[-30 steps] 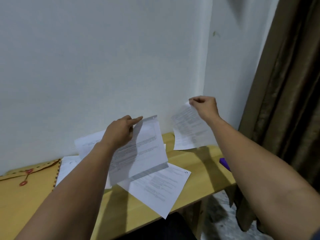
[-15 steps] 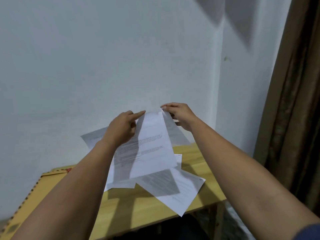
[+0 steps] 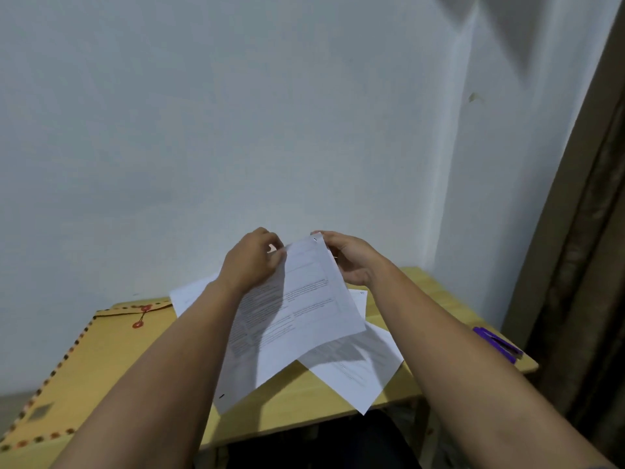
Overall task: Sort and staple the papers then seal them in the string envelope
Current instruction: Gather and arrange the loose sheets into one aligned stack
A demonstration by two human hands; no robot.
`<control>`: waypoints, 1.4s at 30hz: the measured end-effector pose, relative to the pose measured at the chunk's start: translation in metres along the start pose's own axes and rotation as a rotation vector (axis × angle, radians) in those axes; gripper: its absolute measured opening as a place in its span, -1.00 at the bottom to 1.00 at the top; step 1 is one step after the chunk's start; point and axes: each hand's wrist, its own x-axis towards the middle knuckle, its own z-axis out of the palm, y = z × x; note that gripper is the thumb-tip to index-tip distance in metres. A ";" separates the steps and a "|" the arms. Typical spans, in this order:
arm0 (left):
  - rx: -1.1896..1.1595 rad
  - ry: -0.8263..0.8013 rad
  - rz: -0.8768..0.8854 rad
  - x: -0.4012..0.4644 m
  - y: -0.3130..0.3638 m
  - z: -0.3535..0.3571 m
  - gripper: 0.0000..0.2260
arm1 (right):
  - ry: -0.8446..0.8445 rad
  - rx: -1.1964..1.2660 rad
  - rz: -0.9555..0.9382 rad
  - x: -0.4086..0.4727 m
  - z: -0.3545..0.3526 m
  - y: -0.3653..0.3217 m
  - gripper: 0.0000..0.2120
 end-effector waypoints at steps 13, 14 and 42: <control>-0.096 -0.266 -0.192 0.010 -0.026 0.038 -0.92 | 0.184 -0.154 -0.036 0.020 -0.026 0.050 -0.70; -0.102 -0.287 -0.213 0.014 -0.027 0.037 -0.92 | 0.217 -0.170 -0.073 0.020 -0.028 0.052 -0.65; -0.296 -0.199 -0.204 -0.018 -0.044 0.096 -0.87 | 0.436 -0.100 -0.337 0.039 -0.032 0.131 -0.88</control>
